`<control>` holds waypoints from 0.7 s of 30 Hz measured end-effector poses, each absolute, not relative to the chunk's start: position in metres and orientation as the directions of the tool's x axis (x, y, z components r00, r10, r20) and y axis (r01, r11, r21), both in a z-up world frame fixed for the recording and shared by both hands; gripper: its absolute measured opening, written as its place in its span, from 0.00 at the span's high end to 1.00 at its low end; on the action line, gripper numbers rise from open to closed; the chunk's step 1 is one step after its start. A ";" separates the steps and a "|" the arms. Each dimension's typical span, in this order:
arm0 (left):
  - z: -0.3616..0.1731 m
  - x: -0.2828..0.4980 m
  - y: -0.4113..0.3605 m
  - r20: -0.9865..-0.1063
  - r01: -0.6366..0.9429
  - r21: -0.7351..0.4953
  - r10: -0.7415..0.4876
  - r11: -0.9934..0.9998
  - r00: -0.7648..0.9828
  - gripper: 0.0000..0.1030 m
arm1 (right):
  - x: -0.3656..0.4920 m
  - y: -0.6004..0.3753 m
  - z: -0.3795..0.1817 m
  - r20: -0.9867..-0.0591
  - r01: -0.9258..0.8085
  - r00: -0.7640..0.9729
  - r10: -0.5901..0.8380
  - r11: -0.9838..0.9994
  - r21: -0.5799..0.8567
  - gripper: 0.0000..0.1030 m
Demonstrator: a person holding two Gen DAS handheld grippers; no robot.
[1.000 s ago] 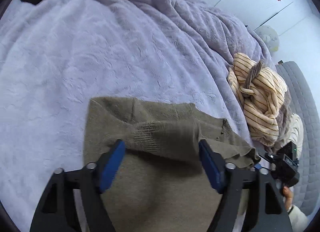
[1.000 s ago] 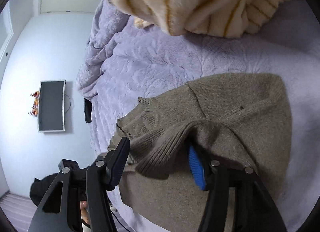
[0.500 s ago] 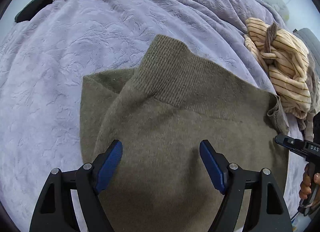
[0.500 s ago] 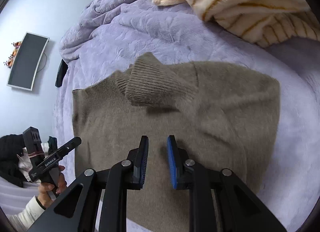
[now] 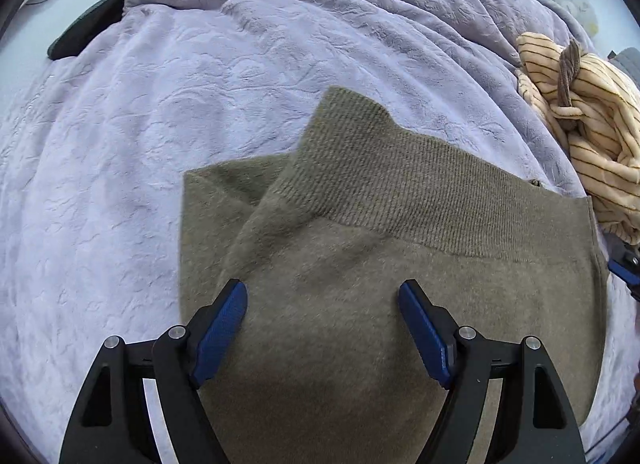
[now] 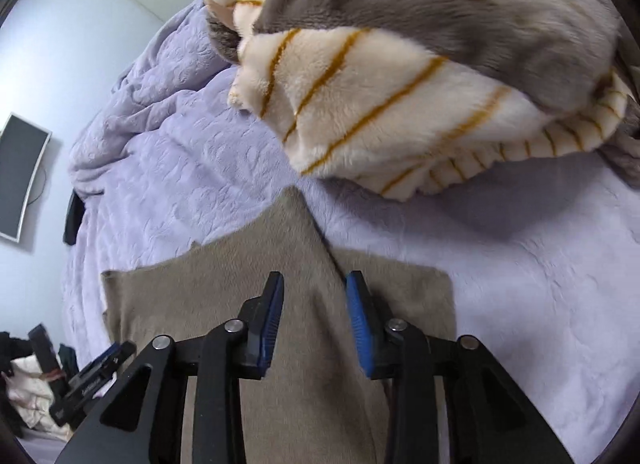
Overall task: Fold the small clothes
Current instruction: 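Open both tools to release the folded hem and withdraw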
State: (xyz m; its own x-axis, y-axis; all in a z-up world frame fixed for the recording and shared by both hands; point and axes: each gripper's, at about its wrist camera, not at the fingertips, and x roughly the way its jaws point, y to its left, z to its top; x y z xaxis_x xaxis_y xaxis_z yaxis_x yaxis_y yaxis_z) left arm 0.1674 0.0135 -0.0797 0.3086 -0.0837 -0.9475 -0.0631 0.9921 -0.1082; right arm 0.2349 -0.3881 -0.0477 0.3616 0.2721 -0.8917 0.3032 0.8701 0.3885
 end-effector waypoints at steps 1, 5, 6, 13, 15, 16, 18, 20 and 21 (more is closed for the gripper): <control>-0.078 0.163 0.016 -0.950 -0.068 -0.089 -0.064 0.994 0.306 0.23 | 0.225 -0.388 -0.043 -0.889 0.290 0.357 0.287 0.871 0.398 0.62; -0.082 0.143 0.024 -0.966 -0.071 -0.043 -0.023 0.997 0.258 0.23 | 0.195 -0.371 -0.038 -0.897 0.208 0.313 0.312 0.899 0.386 0.55; -0.084 0.138 0.025 -0.968 -0.075 -0.043 -0.023 0.996 0.249 0.23 | 0.186 -0.367 -0.040 -0.903 0.191 0.298 0.310 0.907 0.375 0.53; -0.078 0.084 0.034 -0.980 -0.073 -0.048 -0.033 0.996 0.198 0.23 | 0.130 -0.362 -0.068 -0.929 0.244 0.183 0.322 0.901 0.360 0.53; -0.075 0.070 0.035 -0.983 -0.075 -0.056 -0.042 0.996 0.179 0.23 | 0.121 -0.360 -0.061 -0.938 0.228 0.178 0.297 0.915 0.333 0.52; -0.075 0.060 0.037 -0.985 -0.084 -0.064 -0.050 0.994 0.164 0.23 | 0.119 -0.358 -0.059 -0.942 0.230 0.171 0.289 0.918 0.323 0.51; -0.071 0.046 0.038 -0.987 -0.100 -0.076 -0.061 0.992 0.149 0.23 | 0.109 -0.358 -0.054 -0.944 0.232 0.154 0.292 0.918 0.322 0.48; -0.067 0.030 0.039 -0.988 -0.111 -0.082 -0.066 0.990 0.137 0.23 | 0.099 -0.357 -0.048 -0.945 0.239 0.153 0.289 0.917 0.319 0.45; -0.065 0.024 0.038 -0.989 -0.112 -0.085 -0.070 0.990 0.132 0.23 | 0.094 -0.358 -0.045 -0.944 0.247 0.154 0.293 0.913 0.324 0.44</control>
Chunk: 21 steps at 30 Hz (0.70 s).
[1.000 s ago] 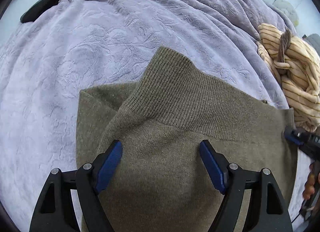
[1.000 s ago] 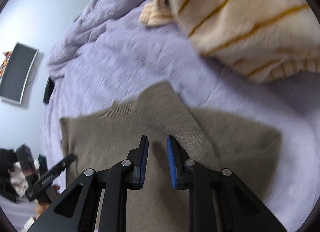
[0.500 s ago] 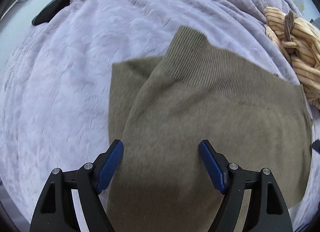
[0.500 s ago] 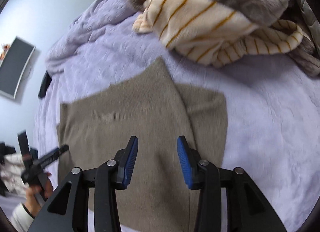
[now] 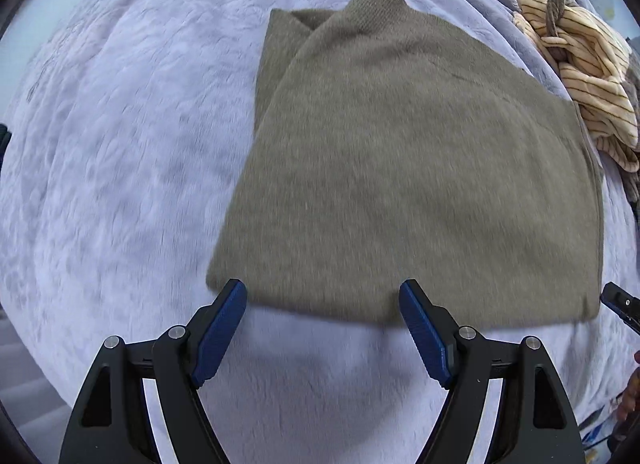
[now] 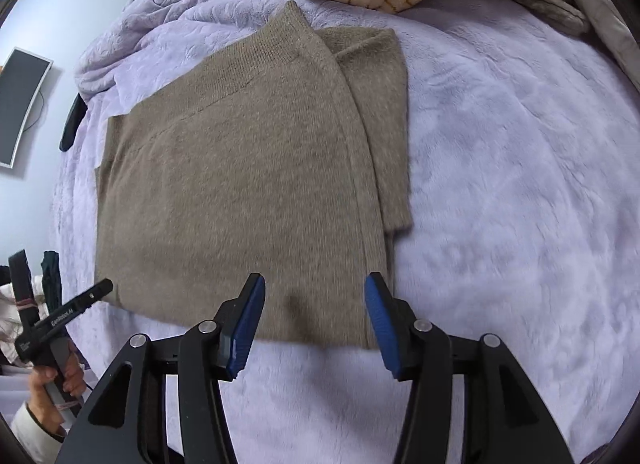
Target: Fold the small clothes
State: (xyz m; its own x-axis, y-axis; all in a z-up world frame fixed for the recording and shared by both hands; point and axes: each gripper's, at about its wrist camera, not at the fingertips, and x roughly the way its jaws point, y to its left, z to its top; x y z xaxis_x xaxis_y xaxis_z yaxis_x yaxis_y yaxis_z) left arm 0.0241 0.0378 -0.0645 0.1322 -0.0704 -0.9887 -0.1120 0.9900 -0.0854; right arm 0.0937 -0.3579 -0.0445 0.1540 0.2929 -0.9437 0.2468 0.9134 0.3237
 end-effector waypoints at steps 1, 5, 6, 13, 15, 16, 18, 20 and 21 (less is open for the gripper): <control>-0.062 0.017 0.037 -0.989 -0.113 -0.093 -0.078 0.989 0.127 0.23 | 0.089 -0.356 -0.043 -0.942 0.258 0.153 0.298 0.908 0.329 0.43; -0.048 -0.010 0.029 -0.986 -0.094 -0.121 -0.110 0.988 0.123 0.23 | 0.068 -0.354 -0.034 -0.941 0.288 0.146 0.306 0.897 0.337 0.43; -0.046 -0.013 0.026 -0.986 -0.088 -0.123 -0.112 0.988 0.121 0.23 | 0.062 -0.353 -0.031 -0.941 0.291 0.142 0.308 0.895 0.337 0.43; -0.023 -0.044 0.017 -0.981 -0.083 -0.155 -0.144 0.984 0.130 0.23 | 0.031 -0.338 -0.017 -0.937 0.282 0.113 0.330 0.894 0.349 0.36; -0.015 -0.051 0.016 -0.979 -0.081 -0.163 -0.150 0.983 0.138 0.23 | 0.024 -0.333 -0.015 -0.935 0.282 0.103 0.339 0.892 0.354 0.36; -0.012 -0.052 0.015 -0.978 -0.080 -0.164 -0.152 0.983 0.141 0.23 | 0.021 -0.331 -0.015 -0.934 0.282 0.101 0.342 0.891 0.356 0.36; -0.005 -0.057 0.013 -0.978 -0.077 -0.166 -0.153 0.983 0.145 0.23 | 0.016 -0.326 -0.012 -0.931 0.278 0.098 0.351 0.889 0.364 0.34; 0.000 -0.060 0.010 -0.978 -0.078 -0.160 -0.148 0.984 0.147 0.23 | 0.012 -0.321 -0.010 -0.928 0.274 0.092 0.362 0.886 0.373 0.32; 0.002 -0.062 0.009 -0.978 -0.080 -0.160 -0.146 0.984 0.148 0.23 | 0.010 -0.320 -0.009 -0.926 0.272 0.091 0.367 0.885 0.378 0.32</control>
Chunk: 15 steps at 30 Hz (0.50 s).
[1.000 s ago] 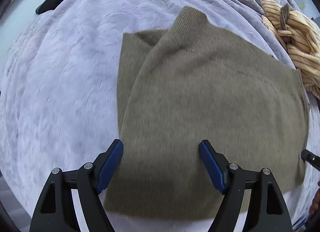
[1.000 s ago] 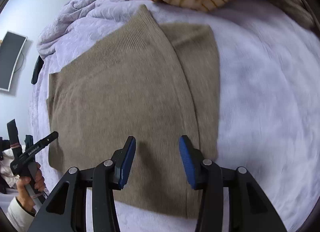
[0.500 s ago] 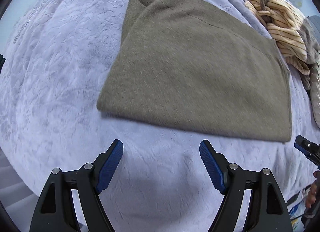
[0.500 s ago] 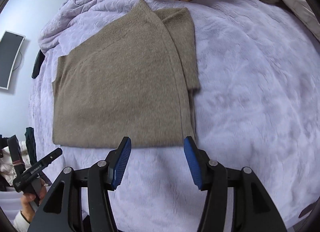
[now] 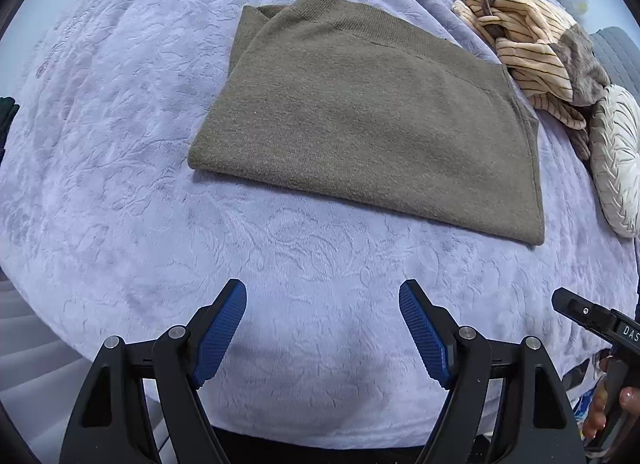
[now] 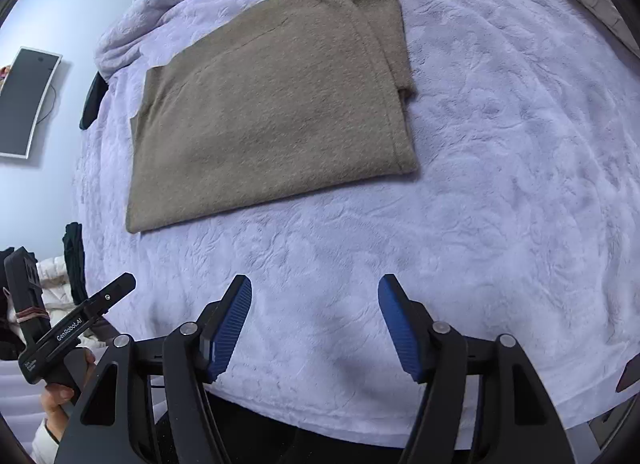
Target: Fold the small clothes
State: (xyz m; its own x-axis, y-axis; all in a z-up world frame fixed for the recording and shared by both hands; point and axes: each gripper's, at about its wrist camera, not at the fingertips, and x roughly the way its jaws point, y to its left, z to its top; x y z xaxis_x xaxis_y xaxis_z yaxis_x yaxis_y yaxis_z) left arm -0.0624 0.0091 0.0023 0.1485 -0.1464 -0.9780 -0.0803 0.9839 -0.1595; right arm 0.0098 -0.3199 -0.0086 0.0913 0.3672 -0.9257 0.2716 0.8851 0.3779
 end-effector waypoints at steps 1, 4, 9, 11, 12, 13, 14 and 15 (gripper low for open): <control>0.005 -0.065 0.008 -0.977 -0.083 -0.163 -0.149 0.983 0.151 0.23 | 0.008 -0.318 -0.007 -0.925 0.268 0.091 0.369 0.886 0.380 0.32; 0.010 -0.070 0.008 -0.976 -0.094 -0.169 -0.153 0.981 0.157 0.23 | 0.005 -0.314 -0.001 -0.926 0.257 0.089 0.367 0.889 0.378 0.32; 0.016 -0.078 0.006 -0.977 -0.115 -0.165 -0.146 0.980 0.158 0.23 | 0.006 -0.309 0.005 -0.925 0.230 0.088 0.371 0.896 0.381 0.31; 0.019 -0.081 0.005 -0.977 -0.123 -0.165 -0.145 0.979 0.159 0.23 | 0.006 -0.308 0.006 -0.924 0.222 0.085 0.372 0.897 0.382 0.30; 0.020 -0.082 0.005 -0.976 -0.124 -0.165 -0.144 0.978 0.161 0.23 | 0.006 -0.307 0.006 -0.923 0.219 0.083 0.374 0.897 0.384 0.30; 0.022 -0.083 0.005 -0.976 -0.126 -0.165 -0.144 0.978 0.163 0.23 | 0.006 -0.306 0.006 -0.923 0.217 0.081 0.377 0.897 0.386 0.30; 0.022 -0.084 0.005 -0.976 -0.127 -0.165 -0.144 0.978 0.165 0.23 | 0.006 -0.305 0.006 -0.922 0.214 0.080 0.379 0.897 0.387 0.30; 0.022 -0.084 0.005 -0.976 -0.128 -0.167 -0.145 0.978 0.165 0.23 | 0.006 -0.303 0.006 -0.921 0.209 0.078 0.381 0.897 0.389 0.30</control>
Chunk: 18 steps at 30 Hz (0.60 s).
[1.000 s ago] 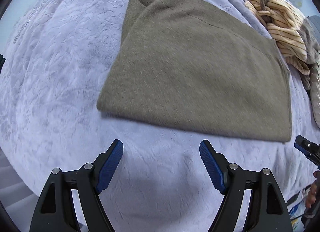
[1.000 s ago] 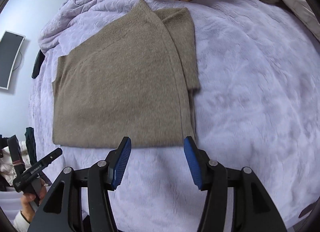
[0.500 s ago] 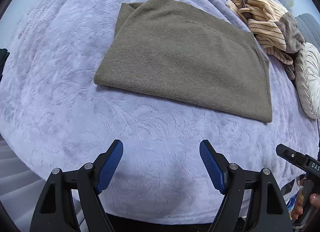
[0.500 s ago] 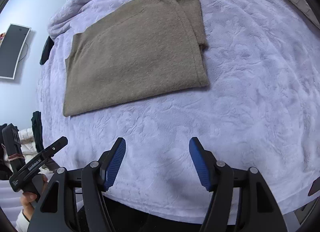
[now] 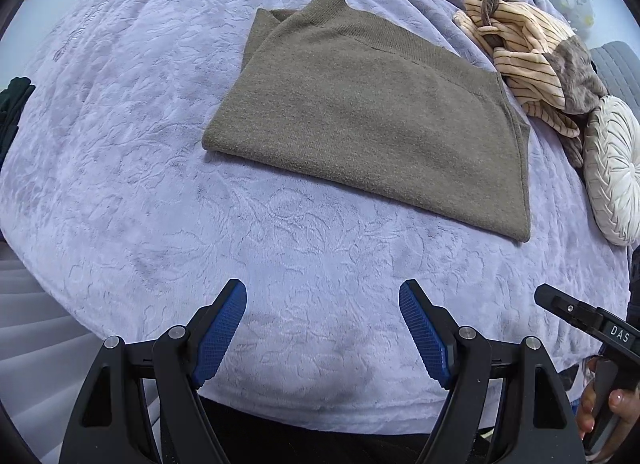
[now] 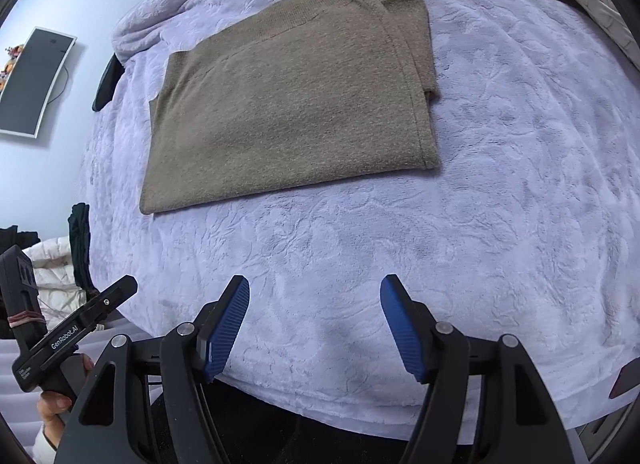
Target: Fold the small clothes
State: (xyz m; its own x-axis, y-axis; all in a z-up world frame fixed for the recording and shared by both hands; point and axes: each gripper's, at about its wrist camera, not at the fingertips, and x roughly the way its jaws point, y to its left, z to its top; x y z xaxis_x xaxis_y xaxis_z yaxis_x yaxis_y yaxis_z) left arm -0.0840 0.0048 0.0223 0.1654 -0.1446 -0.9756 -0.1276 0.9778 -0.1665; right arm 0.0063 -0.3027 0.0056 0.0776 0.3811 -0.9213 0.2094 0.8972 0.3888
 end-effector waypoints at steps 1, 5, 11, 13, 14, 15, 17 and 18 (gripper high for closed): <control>0.022 -0.084 0.005 -0.976 -0.128 -0.167 -0.145 0.978 0.164 0.23 | 0.006 -0.301 0.005 -0.921 0.207 0.075 0.383 0.897 0.390 0.30; 0.020 -0.084 0.009 -0.976 -0.131 -0.171 -0.150 0.976 0.155 0.23 | 0.007 -0.291 0.004 -0.922 0.195 0.060 0.382 0.901 0.386 0.30; 0.009 -0.077 0.014 -0.979 -0.107 -0.176 -0.163 0.978 0.124 0.23 | 0.007 -0.275 0.011 -0.927 0.194 0.065 0.369 0.907 0.374 0.30; 0.006 -0.072 0.016 -0.978 -0.087 -0.184 -0.173 0.979 0.113 0.23 | 0.006 -0.270 0.013 -0.930 0.208 0.070 0.361 0.907 0.367 0.30; 0.004 -0.070 0.016 -0.978 -0.077 -0.188 -0.179 0.979 0.108 0.23 | 0.006 -0.267 0.013 -0.932 0.216 0.072 0.356 0.907 0.363 0.30; 0.003 -0.067 0.017 -0.977 -0.065 -0.192 -0.185 0.979 0.103 0.23 | 0.005 -0.265 0.014 -0.934 0.223 0.072 0.351 0.907 0.358 0.30; 0.000 -0.062 0.019 -0.976 -0.035 -0.199 -0.195 0.979 0.093 0.23 | 0.004 -0.259 0.014 -0.937 0.248 0.074 0.341 0.904 0.349 0.30; -0.001 -0.059 0.020 -0.976 -0.021 -0.202 -0.200 0.979 0.088 0.23 | 0.004 -0.255 0.014 -0.938 0.261 0.075 0.337 0.902 0.345 0.30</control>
